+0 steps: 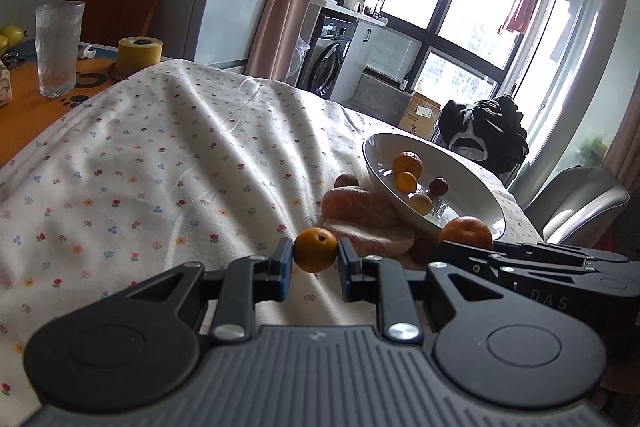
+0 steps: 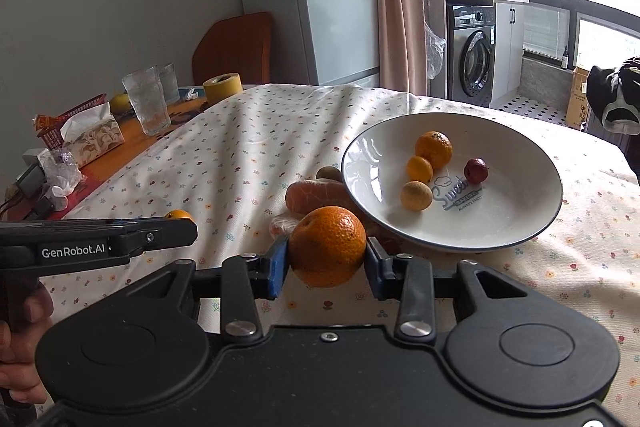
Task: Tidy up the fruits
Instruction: 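Lift both held fruits and carry them over the white bowl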
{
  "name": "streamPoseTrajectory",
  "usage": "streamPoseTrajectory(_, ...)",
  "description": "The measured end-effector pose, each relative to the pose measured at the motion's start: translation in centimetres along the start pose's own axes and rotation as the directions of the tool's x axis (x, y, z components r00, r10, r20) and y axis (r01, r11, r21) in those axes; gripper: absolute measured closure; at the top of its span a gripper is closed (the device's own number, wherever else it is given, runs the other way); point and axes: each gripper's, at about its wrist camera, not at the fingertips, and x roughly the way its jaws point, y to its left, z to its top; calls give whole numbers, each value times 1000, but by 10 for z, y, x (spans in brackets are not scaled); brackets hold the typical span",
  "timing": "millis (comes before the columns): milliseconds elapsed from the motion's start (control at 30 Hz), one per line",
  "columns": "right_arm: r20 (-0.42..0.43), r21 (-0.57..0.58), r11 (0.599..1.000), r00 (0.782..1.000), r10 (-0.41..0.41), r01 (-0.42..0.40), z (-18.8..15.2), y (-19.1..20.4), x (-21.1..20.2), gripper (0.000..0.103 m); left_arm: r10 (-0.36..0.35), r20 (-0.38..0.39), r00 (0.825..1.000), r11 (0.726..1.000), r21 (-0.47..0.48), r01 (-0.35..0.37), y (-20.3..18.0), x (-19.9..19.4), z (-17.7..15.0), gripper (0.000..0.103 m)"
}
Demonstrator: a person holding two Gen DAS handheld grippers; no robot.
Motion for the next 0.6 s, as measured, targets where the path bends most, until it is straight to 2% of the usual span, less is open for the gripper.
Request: streamPoseTrajectory(600,54,14,999,998,-31,31,8,-14,-17,65,-27,13,1000,999,32,26,-15,1,6,81)
